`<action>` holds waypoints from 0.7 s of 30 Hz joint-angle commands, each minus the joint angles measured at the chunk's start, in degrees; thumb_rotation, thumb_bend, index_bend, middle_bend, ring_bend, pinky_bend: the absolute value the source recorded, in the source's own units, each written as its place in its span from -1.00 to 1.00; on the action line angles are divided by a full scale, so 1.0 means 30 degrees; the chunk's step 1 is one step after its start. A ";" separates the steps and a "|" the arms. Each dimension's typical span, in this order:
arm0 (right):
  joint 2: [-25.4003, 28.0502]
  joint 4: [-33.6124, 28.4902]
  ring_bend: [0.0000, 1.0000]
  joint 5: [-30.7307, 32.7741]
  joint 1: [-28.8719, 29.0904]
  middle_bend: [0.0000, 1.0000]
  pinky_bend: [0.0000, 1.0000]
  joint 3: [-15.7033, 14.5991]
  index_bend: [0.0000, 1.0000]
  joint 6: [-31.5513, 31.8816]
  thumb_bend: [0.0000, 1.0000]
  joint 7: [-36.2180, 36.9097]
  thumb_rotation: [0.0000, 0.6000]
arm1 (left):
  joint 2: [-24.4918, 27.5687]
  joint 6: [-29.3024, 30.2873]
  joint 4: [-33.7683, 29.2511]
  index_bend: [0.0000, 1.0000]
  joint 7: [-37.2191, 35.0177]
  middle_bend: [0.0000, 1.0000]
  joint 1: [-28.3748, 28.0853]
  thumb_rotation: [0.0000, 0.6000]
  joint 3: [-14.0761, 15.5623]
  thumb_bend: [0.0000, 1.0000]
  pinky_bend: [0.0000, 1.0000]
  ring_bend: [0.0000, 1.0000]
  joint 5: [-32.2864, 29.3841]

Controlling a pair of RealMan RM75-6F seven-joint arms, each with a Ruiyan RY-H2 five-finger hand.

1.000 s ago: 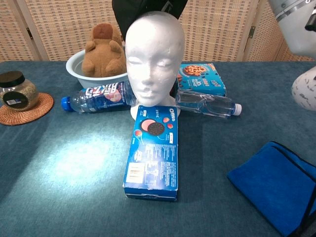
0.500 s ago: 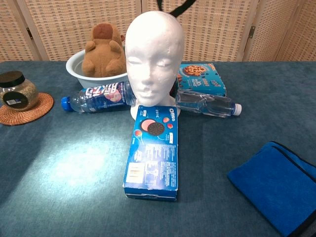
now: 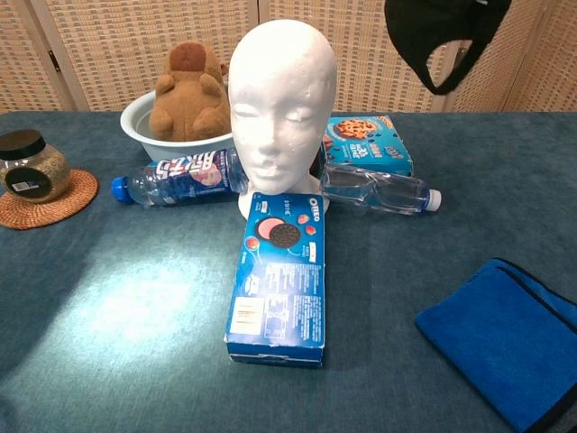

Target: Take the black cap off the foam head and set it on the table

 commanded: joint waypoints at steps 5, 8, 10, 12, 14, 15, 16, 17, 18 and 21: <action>-0.1086 0.1884 -0.48 0.0713 -0.0940 -0.04 -0.73 -0.0792 0.70 -0.0904 -0.08 0.1062 1.00 | -0.0089 -0.0243 0.0077 -0.97 0.0055 -1.00 -0.0143 1.00 0.0006 -0.60 -1.00 -0.99 -0.0052; -0.1886 0.3069 -0.48 0.0909 -0.0921 -0.04 -0.76 -0.0953 0.70 -0.1453 -0.07 0.1627 1.00 | -0.0156 -0.0348 0.0113 -0.97 0.0074 -1.00 -0.0200 1.00 0.0018 -0.60 -1.00 -0.99 -0.0077; -0.2549 0.3996 -0.48 0.1070 -0.0859 -0.04 -0.76 -0.1023 0.70 -0.1850 -0.07 0.2063 1.00 | -0.0199 -0.0399 0.0146 -0.97 0.0082 -1.00 -0.0222 1.00 0.0012 -0.60 -1.00 -0.99 -0.0137; -0.3213 0.4941 -0.48 0.1101 -0.0783 -0.04 -0.77 -0.1197 0.70 -0.2231 -0.07 0.2394 1.00 | -0.0219 -0.0431 0.0183 -0.97 0.0059 -1.00 -0.0230 1.00 0.0003 -0.60 -1.00 -0.99 -0.0206; -0.3836 0.5744 -0.48 0.1086 -0.0718 -0.04 -0.77 -0.1338 0.70 -0.2422 -0.07 0.2642 1.00 | -0.0228 -0.0448 0.0226 -0.97 0.0037 -1.00 -0.0232 1.00 -0.0005 -0.60 -1.00 -0.99 -0.0262; -0.4173 0.6092 -0.48 0.1118 -0.0696 -0.04 -0.78 -0.1364 0.70 -0.2482 -0.07 0.2810 1.00 | -0.0230 -0.0462 0.0245 -0.97 0.0029 -1.00 -0.0231 1.00 -0.0005 -0.60 -1.00 -0.99 -0.0294; -0.4621 0.6546 -0.48 0.1173 -0.0677 -0.04 -0.79 -0.1386 0.70 -0.2542 -0.08 0.3031 1.00 | -0.0245 -0.0491 0.0270 -0.97 0.0012 -1.00 -0.0229 1.00 0.0005 -0.60 -1.00 -0.99 -0.0331; -0.4958 0.6903 -0.48 0.1208 -0.0665 -0.04 -0.80 -0.1396 0.70 -0.2547 -0.08 0.3152 1.00 | -0.0261 -0.0507 0.0290 -0.97 -0.0001 -1.00 -0.0233 1.00 0.0011 -0.60 -1.00 -0.99 -0.0343; -0.5287 0.7257 -0.48 0.1227 -0.0654 -0.04 -0.81 -0.1414 0.70 -0.2532 -0.08 0.3268 1.00 | -0.0272 -0.0526 0.0305 -0.97 -0.0003 -1.00 -0.0239 1.00 0.0015 -0.60 -1.00 -0.99 -0.0356; -0.6292 0.8300 -0.48 0.1260 -0.0670 -0.04 -0.82 -0.1524 0.70 -0.2493 -0.07 0.3828 1.00 | -0.0300 -0.0549 0.0337 -0.97 -0.0019 -1.00 -0.0245 1.00 0.0019 -0.60 -1.00 -0.99 -0.0400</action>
